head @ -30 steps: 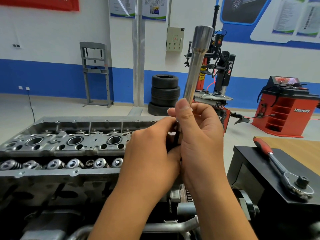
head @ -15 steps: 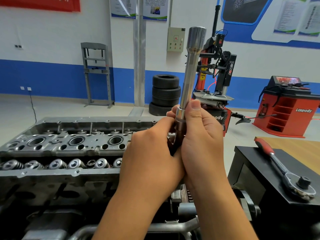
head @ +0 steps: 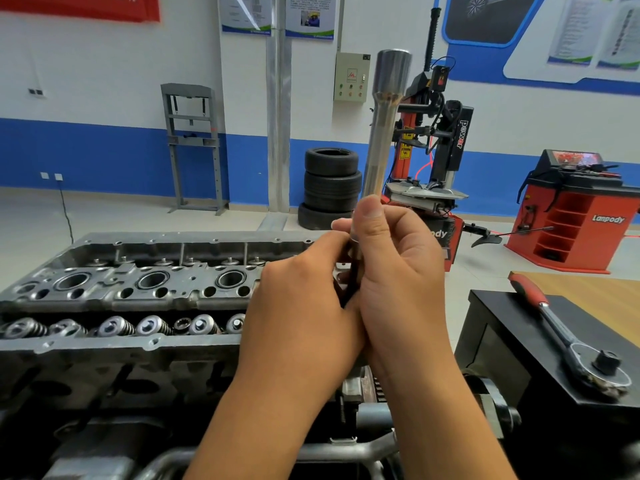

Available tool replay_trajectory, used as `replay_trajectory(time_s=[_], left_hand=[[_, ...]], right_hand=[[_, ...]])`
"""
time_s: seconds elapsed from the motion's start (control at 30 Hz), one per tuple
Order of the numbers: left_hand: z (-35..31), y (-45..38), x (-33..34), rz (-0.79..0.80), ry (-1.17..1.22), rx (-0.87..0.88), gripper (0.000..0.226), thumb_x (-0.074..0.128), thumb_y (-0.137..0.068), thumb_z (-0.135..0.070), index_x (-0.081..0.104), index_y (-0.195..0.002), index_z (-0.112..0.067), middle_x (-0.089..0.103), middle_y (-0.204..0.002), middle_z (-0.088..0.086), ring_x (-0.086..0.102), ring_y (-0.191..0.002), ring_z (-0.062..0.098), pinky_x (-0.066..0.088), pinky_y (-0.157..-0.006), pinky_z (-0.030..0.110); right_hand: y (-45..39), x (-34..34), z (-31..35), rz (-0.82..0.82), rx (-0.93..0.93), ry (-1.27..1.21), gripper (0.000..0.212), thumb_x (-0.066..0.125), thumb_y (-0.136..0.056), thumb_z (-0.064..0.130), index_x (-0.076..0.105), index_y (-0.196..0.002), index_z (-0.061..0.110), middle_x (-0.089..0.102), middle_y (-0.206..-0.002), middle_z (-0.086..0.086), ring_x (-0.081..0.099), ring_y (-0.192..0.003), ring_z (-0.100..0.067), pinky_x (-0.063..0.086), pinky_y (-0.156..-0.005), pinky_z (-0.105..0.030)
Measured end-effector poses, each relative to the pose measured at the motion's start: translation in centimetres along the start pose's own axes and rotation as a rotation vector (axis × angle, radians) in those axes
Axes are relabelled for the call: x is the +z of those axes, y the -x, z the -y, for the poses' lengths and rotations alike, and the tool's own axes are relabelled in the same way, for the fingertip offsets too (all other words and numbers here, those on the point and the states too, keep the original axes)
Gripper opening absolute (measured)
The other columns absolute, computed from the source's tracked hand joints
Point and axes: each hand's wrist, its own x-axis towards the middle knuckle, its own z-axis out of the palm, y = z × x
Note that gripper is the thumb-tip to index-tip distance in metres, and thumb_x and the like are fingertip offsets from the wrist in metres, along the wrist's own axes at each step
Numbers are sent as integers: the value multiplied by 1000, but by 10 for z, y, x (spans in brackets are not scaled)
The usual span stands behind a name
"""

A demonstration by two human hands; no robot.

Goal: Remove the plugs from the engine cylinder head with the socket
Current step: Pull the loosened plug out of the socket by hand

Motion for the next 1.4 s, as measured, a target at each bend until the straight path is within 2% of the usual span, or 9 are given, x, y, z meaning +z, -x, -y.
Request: replay_trajectory(time_s=[0.13, 0.4, 0.53, 0.63, 0.73, 0.9, 1.1, 1.27, 1.4], left_hand=[[-1, 0, 1, -38, -43, 17, 33, 51, -81, -52, 55, -113, -52, 58, -61, -15, 57, -58, 3, 37, -47, 14], [-3, 1, 1, -49, -14, 0, 36, 52, -80, -54, 54, -115, -55, 60, -61, -15, 60, -60, 6, 40, -46, 17], [-4, 1, 0, -36, -8, -1, 38, 47, -78, -60, 55, -114, -57, 60, -62, -17, 61, -63, 6, 39, -46, 15], [-3, 2, -1, -21, -16, -1, 35, 55, -83, -48, 59, -117, -57, 59, -62, -13, 61, -63, 10, 46, -47, 23], [-3, 2, 0, -17, -33, 7, 34, 59, -87, -41, 58, -118, -55, 61, -65, -12, 61, -63, 10, 48, -49, 27], [-2, 2, 0, -38, 5, 32, 26, 57, -87, -49, 59, -113, -50, 62, -64, -13, 60, -60, 10, 48, -51, 25], [-2, 2, 1, -39, -1, 13, 37, 47, -79, -61, 59, -113, -54, 65, -69, -13, 63, -65, 9, 51, -52, 26], [-3, 3, 2, -56, -18, 17, 21, 61, -89, -49, 58, -110, -48, 64, -70, -11, 62, -67, 13, 52, -53, 35], [-3, 2, 1, -8, 45, 44, 15, 54, -91, -47, 60, -103, -44, 67, -77, -17, 63, -71, 10, 54, -62, 37]], right_hand=[[-2, 0, -2, 5, 13, 21, 45, 56, -92, 55, 71, -89, 12, 73, -90, -17, 67, -80, -22, 57, -76, -47], [-1, 1, -2, 5, 18, 6, 45, 52, -94, 51, 71, -86, 12, 70, -78, -3, 64, -75, -15, 53, -72, -42], [0, 0, 1, 17, 41, -46, 37, 66, -88, 51, 70, -86, 14, 72, -84, -9, 62, -72, -18, 54, -69, -42], [0, 0, 1, 3, 12, -15, 41, 73, -80, 53, 64, -97, 17, 74, -95, -16, 61, -70, -17, 55, -64, -33], [1, 0, -1, 0, -24, 31, 50, 66, -80, 63, 66, -95, 15, 73, -93, -15, 65, -73, -16, 58, -69, -37], [-2, 1, -3, -17, -10, 35, 45, 52, -95, 54, 75, -85, 17, 76, -88, -10, 72, -90, -33, 59, -87, -55], [-1, -2, -2, -11, 7, -14, 33, 73, -83, 55, 65, -91, 23, 74, -95, -15, 67, -75, -16, 60, -71, -37], [-1, 0, -2, 3, 19, -6, 44, 59, -92, 55, 72, -87, 13, 74, -92, -17, 67, -81, -25, 57, -84, -60], [-2, 0, -4, 2, 31, -28, 48, 51, -95, 55, 74, -81, 15, 76, -86, -11, 71, -82, -19, 59, -88, -60]])
